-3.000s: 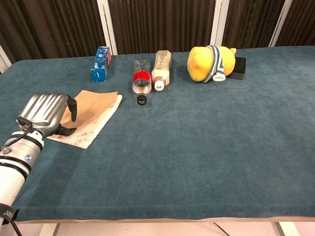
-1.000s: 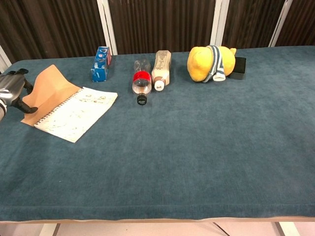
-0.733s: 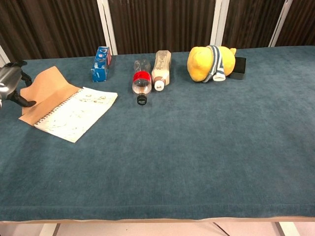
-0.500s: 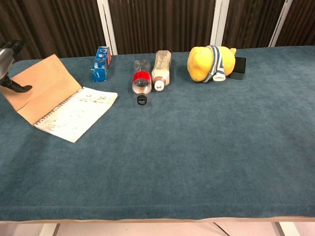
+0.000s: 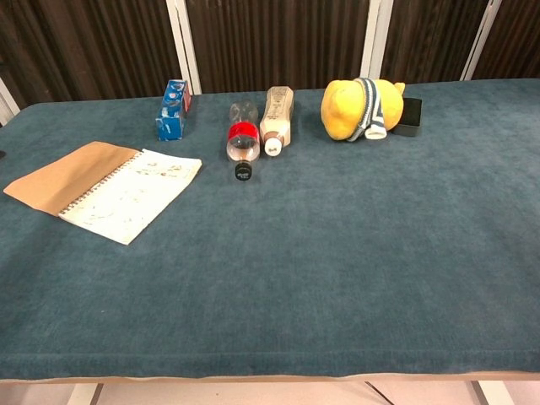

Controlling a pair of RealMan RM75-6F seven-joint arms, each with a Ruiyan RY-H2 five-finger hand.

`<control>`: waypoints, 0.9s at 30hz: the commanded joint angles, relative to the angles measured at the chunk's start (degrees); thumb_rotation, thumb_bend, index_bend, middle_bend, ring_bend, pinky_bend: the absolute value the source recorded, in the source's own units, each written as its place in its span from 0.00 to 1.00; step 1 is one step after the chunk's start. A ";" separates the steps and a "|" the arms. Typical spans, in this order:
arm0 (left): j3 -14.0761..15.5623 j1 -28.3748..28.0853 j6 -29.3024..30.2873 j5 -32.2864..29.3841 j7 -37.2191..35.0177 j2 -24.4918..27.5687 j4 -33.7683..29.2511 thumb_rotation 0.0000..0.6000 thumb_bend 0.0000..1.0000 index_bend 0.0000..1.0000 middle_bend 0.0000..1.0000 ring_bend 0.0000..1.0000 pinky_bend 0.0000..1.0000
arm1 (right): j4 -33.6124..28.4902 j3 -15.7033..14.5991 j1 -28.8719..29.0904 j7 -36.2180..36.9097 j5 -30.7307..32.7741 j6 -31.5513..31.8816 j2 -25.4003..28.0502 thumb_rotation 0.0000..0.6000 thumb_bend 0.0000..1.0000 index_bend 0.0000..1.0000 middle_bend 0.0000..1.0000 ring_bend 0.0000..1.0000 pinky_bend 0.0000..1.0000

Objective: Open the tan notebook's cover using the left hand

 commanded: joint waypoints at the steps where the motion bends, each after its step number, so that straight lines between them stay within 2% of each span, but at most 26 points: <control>1: 4.85 5.43 4.99 4.17 -2.34 5.34 -6.59 1.00 0.24 0.00 0.00 0.00 0.32 | 0.14 0.08 -0.36 -0.29 -0.29 0.84 -0.38 1.00 0.00 0.00 0.00 0.00 0.24; 6: 8.54 10.36 10.29 8.00 -5.26 9.77 -14.19 1.00 0.24 0.00 0.00 0.00 0.31 | 0.51 0.30 -0.98 -1.36 -0.74 2.51 -1.41 1.00 0.00 0.00 0.00 0.00 0.24; 9: 9.82 12.53 14.78 11.35 -8.04 9.31 -13.19 1.00 0.24 0.00 0.00 0.01 0.30 | 0.88 0.45 -1.24 -2.12 -1.11 3.38 -2.22 1.00 0.00 0.00 0.00 0.00 0.24; 14: 13.31 14.50 17.61 16.85 -9.37 11.42 -14.15 1.00 0.24 0.00 0.00 0.01 0.29 | 1.79 0.80 -1.65 -2.51 -1.79 4.93 -3.53 1.00 0.00 0.00 0.00 0.00 0.24; 18: 14.97 15.29 15.54 17.00 -10.47 14.03 -17.29 1.00 0.24 0.00 0.00 0.01 0.29 | 2.45 0.83 -1.95 -2.37 -2.45 5.85 -4.12 1.00 0.00 0.00 0.00 0.00 0.24; 27: 14.42 15.27 8.75 12.21 -7.40 17.14 -23.09 1.00 0.24 0.00 0.00 0.01 0.29 | 2.93 0.69 -2.37 -1.63 -3.33 6.80 -4.18 1.00 0.00 0.00 0.00 0.00 0.24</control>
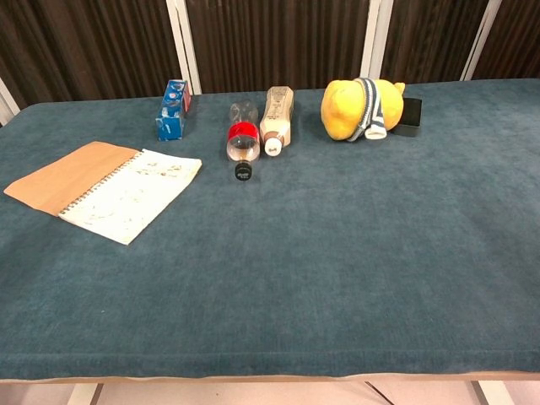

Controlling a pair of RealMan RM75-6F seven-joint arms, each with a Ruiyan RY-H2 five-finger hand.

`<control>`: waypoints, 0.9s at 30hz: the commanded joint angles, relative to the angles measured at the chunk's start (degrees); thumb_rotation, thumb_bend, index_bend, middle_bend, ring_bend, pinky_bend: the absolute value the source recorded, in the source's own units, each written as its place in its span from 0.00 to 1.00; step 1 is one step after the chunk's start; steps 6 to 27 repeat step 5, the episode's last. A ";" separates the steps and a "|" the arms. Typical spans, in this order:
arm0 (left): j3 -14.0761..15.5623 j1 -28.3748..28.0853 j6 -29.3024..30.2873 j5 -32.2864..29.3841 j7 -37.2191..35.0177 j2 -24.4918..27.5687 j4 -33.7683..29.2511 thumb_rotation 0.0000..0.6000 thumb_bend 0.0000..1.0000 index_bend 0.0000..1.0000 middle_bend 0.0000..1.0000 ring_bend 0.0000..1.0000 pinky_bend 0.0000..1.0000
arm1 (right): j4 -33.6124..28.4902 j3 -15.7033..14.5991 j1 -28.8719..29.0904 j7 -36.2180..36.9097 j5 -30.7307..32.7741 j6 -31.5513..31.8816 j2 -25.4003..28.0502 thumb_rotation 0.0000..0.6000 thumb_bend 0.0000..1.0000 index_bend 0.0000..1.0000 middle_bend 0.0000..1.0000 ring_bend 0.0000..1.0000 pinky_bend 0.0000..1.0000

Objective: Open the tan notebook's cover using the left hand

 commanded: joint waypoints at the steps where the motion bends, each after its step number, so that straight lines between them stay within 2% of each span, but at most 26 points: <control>1: -0.22 0.09 -1.45 -1.13 1.27 0.98 -1.58 1.00 0.24 0.00 0.00 0.01 0.29 | 0.14 -0.03 -0.16 0.24 -0.32 0.37 -0.04 1.00 0.00 0.00 0.00 0.00 0.24; 27: -0.61 0.32 -1.83 -1.35 1.91 1.17 -2.22 1.00 0.24 0.00 0.00 0.01 0.29 | 0.30 -0.14 -0.29 0.43 -0.72 0.60 -0.05 1.00 0.00 0.00 0.00 0.00 0.24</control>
